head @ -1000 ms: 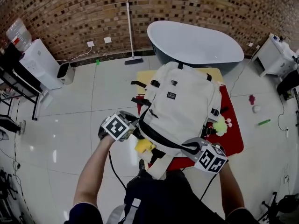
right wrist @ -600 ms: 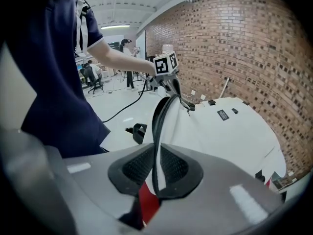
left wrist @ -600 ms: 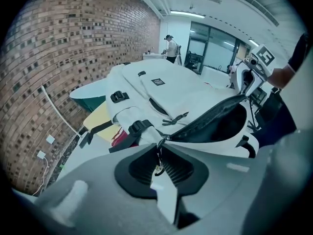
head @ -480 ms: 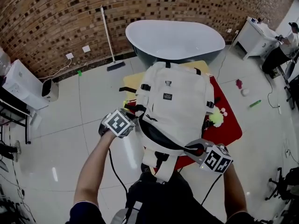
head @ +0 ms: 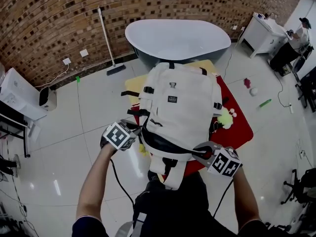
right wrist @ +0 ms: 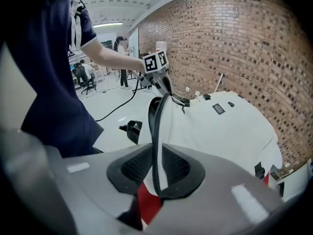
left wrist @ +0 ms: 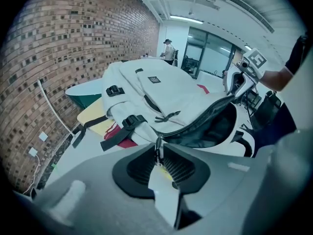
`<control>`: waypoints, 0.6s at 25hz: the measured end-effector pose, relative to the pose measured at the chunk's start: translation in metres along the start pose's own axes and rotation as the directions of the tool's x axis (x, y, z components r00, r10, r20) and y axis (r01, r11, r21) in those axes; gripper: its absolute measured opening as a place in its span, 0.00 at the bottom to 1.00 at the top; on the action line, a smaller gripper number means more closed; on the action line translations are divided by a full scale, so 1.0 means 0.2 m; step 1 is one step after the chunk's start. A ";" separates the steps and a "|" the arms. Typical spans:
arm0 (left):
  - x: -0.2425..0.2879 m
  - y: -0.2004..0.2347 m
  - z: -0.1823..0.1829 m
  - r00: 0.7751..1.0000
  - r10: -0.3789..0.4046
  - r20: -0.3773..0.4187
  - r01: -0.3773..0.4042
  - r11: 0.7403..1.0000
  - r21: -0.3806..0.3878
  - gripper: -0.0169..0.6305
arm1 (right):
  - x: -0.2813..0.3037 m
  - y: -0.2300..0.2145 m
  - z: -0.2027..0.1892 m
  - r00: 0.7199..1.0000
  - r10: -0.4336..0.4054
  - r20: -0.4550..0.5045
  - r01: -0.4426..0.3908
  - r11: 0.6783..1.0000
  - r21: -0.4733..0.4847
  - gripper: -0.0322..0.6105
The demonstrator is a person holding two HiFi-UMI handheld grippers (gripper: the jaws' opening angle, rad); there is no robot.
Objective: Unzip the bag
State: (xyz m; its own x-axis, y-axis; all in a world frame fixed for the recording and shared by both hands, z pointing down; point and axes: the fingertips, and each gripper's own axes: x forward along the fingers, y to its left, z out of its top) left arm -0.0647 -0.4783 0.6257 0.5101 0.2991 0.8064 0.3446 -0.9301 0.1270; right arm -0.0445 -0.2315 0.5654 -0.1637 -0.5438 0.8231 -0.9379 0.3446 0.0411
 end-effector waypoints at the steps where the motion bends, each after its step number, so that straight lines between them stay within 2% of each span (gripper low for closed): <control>1: -0.01 -0.02 -0.01 1.000 -0.009 0.006 0.009 1.000 -0.004 0.14 | 0.01 0.01 0.00 1.000 0.004 0.000 -0.004 1.000 0.005 0.15; 3: -0.06 -0.07 -0.03 1.000 -0.006 0.029 0.006 1.000 -0.021 0.23 | 0.01 0.03 0.00 1.000 0.018 0.007 -0.018 1.000 0.006 0.18; 6: -0.18 -0.09 0.04 0.991 0.069 0.110 -0.062 0.996 -0.067 0.24 | -0.04 -0.02 0.04 0.996 0.008 0.086 -0.010 1.000 0.017 0.19; 8: -0.25 -0.14 0.14 0.975 0.109 0.192 -0.091 0.990 -0.103 0.24 | -0.10 -0.09 0.10 0.986 -0.033 0.163 0.027 0.999 0.035 0.19; 10: -0.31 -0.23 0.26 0.948 0.132 0.289 -0.094 0.986 -0.141 0.24 | -0.17 -0.15 0.16 0.966 -0.082 0.244 0.074 0.996 0.044 0.15; 12: -0.38 -0.32 0.38 0.909 0.169 0.380 -0.110 0.979 -0.171 0.23 | -0.25 -0.19 0.23 0.934 -0.128 0.333 0.115 0.992 0.058 0.10; 15: -0.45 -0.51 0.56 0.841 0.212 0.498 -0.125 0.971 -0.202 0.23 | -0.40 -0.23 0.33 0.860 -0.180 0.477 0.139 0.983 0.120 0.06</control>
State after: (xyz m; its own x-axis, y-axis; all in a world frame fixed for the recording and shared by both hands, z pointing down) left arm -0.0567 -0.3864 0.4753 0.8945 0.1609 0.4172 0.1119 -0.9839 0.1397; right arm -0.0093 -0.2544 0.4609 -0.1180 -0.8947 0.4307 -0.9814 0.1713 0.0869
